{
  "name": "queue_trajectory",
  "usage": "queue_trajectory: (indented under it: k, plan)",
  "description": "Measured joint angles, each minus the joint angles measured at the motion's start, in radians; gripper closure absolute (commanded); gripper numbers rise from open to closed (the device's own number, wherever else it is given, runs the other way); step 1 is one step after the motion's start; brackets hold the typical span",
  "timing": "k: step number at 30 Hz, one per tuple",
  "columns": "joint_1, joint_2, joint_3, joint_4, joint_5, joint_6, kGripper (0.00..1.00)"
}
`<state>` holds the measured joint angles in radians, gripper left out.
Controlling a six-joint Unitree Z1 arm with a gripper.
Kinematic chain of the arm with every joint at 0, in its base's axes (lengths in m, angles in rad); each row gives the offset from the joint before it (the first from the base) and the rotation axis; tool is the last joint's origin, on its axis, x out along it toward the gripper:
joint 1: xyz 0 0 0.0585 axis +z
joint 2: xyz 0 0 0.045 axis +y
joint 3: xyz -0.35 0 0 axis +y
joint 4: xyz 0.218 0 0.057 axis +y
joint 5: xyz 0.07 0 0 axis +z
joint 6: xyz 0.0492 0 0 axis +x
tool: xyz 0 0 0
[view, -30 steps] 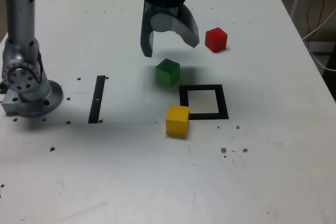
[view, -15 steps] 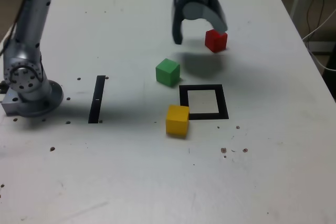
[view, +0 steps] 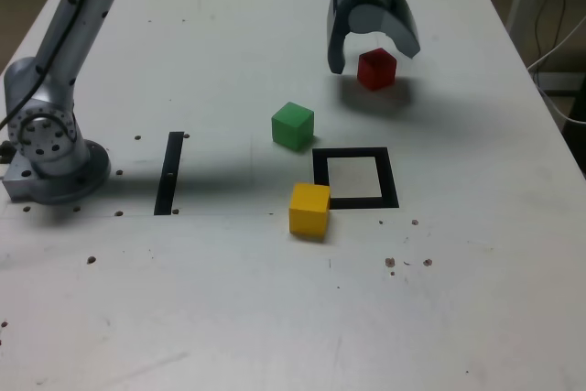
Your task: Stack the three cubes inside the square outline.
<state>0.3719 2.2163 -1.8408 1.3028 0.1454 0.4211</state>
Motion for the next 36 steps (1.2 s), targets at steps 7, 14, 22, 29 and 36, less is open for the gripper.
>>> queue_trajectory:
  k: [7, 14, 22, 29, 36]
  plan:
    - [0.006, -0.008, 0.011, 0.023, 0.013, 0.073, 0.0]
    - [0.006, -0.025, 0.014, -0.001, 0.034, 0.316, 0.0]
    - [0.008, -0.036, 0.004, -0.045, 0.095, 0.593, 0.0]
    - [0.013, -0.034, 0.003, -0.053, 0.154, 0.677, 0.01]
    - [0.011, -0.021, 0.002, -0.064, 0.155, 0.685, 0.01]
